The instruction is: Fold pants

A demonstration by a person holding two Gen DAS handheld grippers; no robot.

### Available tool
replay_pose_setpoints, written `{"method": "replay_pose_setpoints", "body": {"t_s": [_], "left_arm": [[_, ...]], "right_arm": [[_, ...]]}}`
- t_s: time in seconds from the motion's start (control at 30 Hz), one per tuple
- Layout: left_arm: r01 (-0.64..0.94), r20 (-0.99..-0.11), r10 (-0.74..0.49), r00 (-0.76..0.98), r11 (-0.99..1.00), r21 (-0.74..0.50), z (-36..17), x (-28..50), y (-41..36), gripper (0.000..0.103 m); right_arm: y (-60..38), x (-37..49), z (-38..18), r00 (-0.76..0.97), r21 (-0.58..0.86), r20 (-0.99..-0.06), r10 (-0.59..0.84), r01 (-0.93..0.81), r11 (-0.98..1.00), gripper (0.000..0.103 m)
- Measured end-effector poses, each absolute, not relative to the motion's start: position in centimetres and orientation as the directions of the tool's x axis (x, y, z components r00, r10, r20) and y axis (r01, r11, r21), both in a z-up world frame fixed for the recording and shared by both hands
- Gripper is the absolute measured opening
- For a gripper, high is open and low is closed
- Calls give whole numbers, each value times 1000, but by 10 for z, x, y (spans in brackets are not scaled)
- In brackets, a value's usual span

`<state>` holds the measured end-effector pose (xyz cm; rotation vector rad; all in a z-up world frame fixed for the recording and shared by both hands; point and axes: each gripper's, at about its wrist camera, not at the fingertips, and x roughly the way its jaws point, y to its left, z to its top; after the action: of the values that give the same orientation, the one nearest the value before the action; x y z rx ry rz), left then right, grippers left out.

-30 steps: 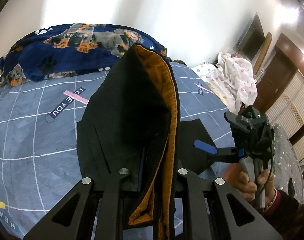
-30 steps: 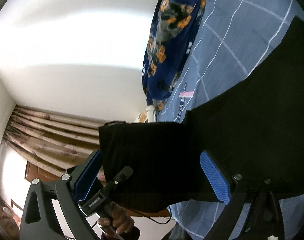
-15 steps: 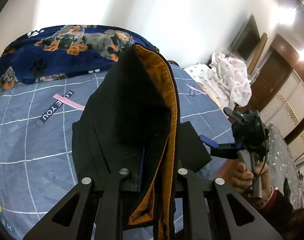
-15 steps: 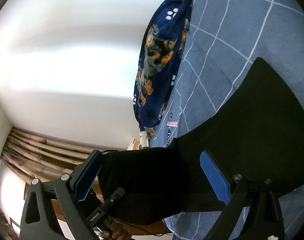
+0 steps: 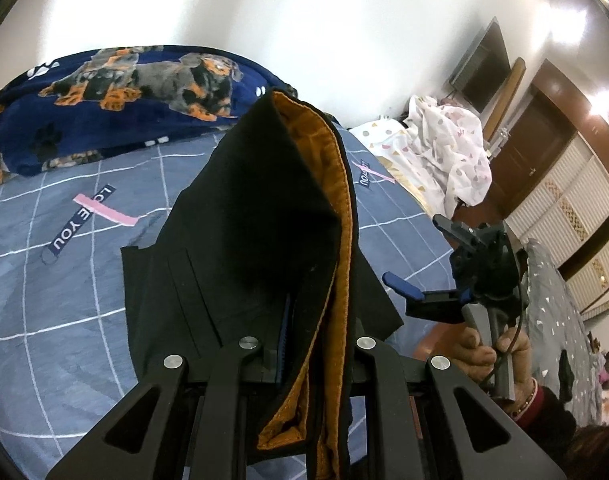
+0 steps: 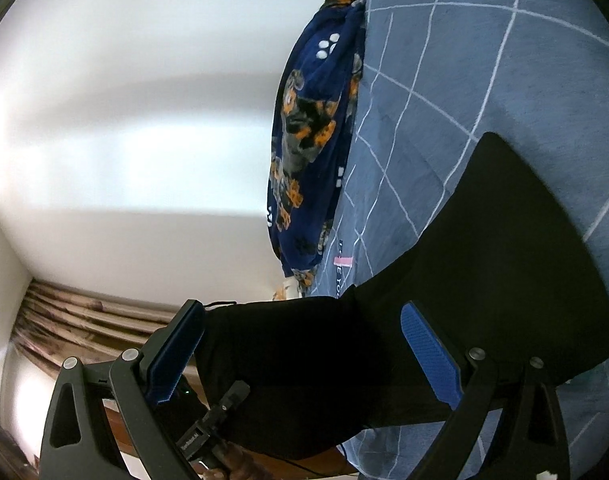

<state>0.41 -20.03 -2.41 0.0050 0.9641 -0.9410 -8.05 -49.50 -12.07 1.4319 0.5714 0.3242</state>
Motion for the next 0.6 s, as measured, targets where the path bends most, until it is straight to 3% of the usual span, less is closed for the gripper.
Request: {"method": "replay_pose_setpoints", "body": {"t_s": [0.6], "left_arm": [[685, -728, -666, 162, 607, -403, -37, 1, -241, 16]], "right_arm": [[-513, -96, -138, 836, 986, -159, 525, 164, 37, 99]]}}
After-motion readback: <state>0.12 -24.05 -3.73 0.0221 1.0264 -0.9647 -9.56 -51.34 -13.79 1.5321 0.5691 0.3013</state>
